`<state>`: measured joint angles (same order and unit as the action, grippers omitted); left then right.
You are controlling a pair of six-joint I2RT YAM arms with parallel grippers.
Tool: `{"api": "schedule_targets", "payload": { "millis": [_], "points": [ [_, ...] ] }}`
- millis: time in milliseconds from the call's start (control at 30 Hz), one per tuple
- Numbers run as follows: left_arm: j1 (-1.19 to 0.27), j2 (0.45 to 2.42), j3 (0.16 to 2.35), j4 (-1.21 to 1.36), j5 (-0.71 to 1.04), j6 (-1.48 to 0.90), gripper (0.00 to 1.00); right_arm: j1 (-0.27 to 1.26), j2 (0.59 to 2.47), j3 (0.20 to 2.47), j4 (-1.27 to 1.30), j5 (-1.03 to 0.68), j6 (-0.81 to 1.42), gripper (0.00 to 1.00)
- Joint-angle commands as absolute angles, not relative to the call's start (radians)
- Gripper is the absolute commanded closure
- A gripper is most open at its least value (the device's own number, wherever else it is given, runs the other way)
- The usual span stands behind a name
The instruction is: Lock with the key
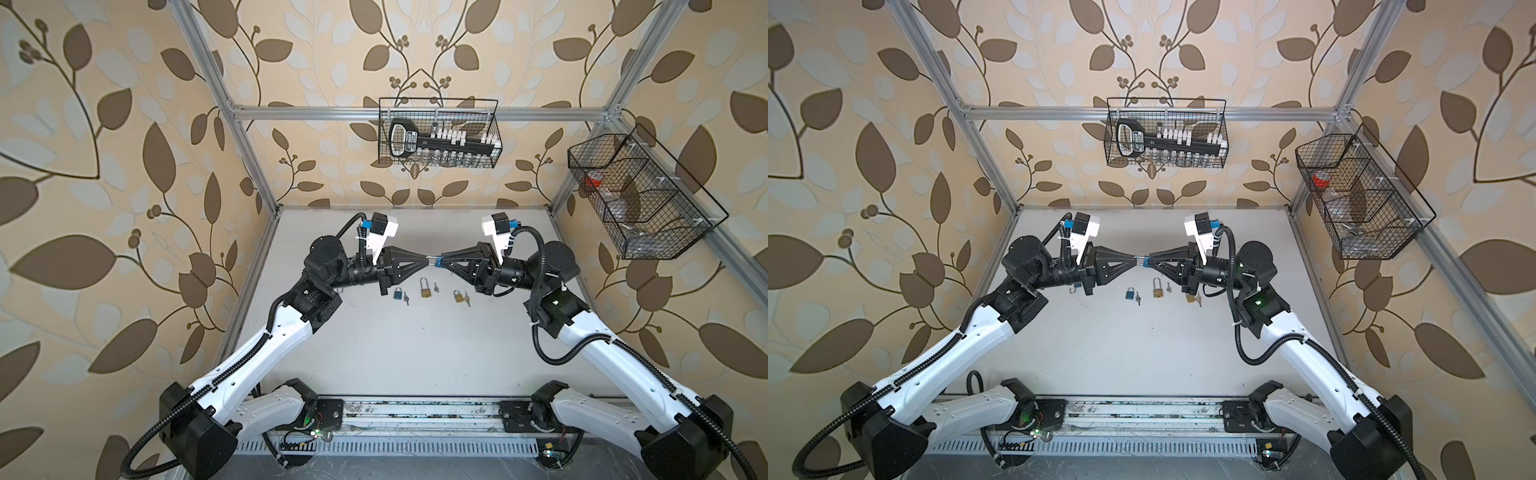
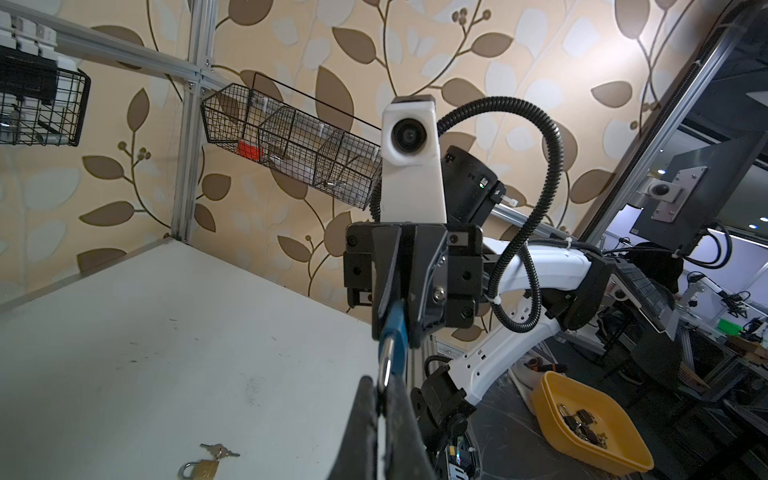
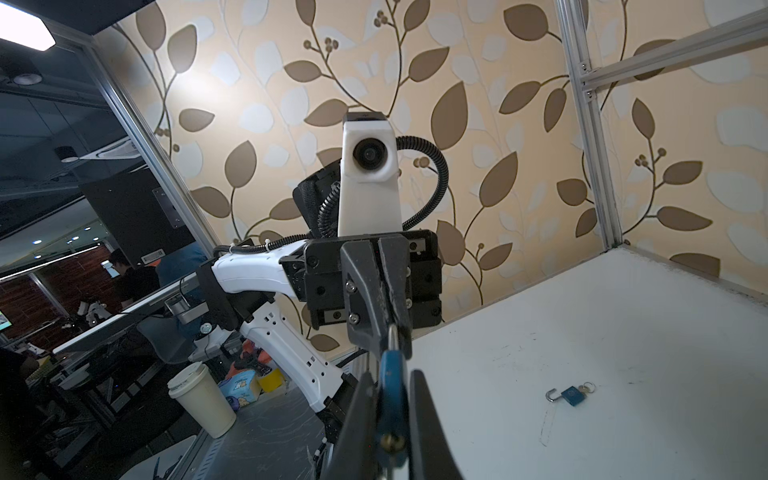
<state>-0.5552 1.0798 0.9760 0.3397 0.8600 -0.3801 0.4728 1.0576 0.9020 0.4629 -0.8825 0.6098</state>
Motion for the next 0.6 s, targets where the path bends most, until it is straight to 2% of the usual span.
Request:
{"api": "schedule_targets", "payload": {
  "millis": [0, 167, 333, 567],
  "points": [
    [-0.552, 1.055, 1.003, 0.362, 0.885, -0.364, 1.0, 0.473, 1.061, 0.908, 0.471, -0.89, 0.607, 1.0],
    [-0.578, 1.096, 1.042, 0.337, 0.965, -0.347, 1.0, 0.491, 1.087, 0.924, 0.456, -0.894, 0.59, 1.0],
    [-0.65, 1.16, 1.069, 0.308, 0.977, -0.318, 1.0, 0.571, 1.126, 0.963, 0.415, -0.861, 0.532, 1.0],
    [-0.666, 1.16, 1.052, 0.283, 0.939, -0.301, 1.0, 0.57, 1.103, 0.952, 0.448, -0.832, 0.53, 1.0]
  ]
}}
